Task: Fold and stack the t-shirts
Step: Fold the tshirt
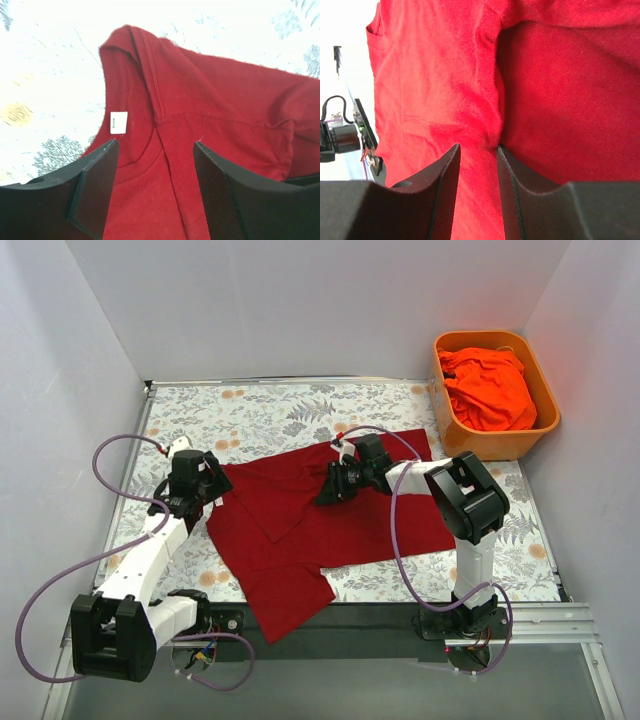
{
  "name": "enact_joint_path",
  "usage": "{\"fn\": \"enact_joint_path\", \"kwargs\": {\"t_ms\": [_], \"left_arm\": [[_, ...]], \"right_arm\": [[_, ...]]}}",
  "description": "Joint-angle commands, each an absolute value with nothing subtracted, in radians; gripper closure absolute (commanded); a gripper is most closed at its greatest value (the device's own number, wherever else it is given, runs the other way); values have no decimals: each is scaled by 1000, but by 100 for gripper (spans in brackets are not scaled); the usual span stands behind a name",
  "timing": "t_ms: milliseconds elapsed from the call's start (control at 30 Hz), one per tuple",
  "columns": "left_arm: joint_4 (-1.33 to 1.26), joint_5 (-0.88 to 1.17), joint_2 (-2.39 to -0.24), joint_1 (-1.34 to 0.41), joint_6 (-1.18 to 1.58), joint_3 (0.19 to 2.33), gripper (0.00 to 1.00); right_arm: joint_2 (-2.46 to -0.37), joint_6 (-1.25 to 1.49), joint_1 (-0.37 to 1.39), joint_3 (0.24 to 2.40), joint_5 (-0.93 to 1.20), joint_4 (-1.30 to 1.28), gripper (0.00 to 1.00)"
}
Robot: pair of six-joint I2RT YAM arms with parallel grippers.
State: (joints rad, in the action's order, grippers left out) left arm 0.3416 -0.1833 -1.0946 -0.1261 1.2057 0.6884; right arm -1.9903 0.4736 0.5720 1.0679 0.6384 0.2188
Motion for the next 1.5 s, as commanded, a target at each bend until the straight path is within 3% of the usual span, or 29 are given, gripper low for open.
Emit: {"fn": "enact_joint_path", "kwargs": {"t_ms": [0,300,533,1333,1467], "left_arm": [[322,-242,-1037,-120,1169,664,43],[301,-247,-1049,-121,1173,637,43],[288,-236,-1058,-121,1172,638,43],[285,-227,-1074,-120,1161,640,43],[290,-229,-1104,-120,1190,650,43]], "right_arm": [[-1996,482,580,1046,595,259,64],[-1994,497,592,1057,621,270,77],[-1947,492,591,1031,618,256,99],[-1973,206,575,1310,488,-340,99],[-1974,176,575,1319,460,-380,92]]}}
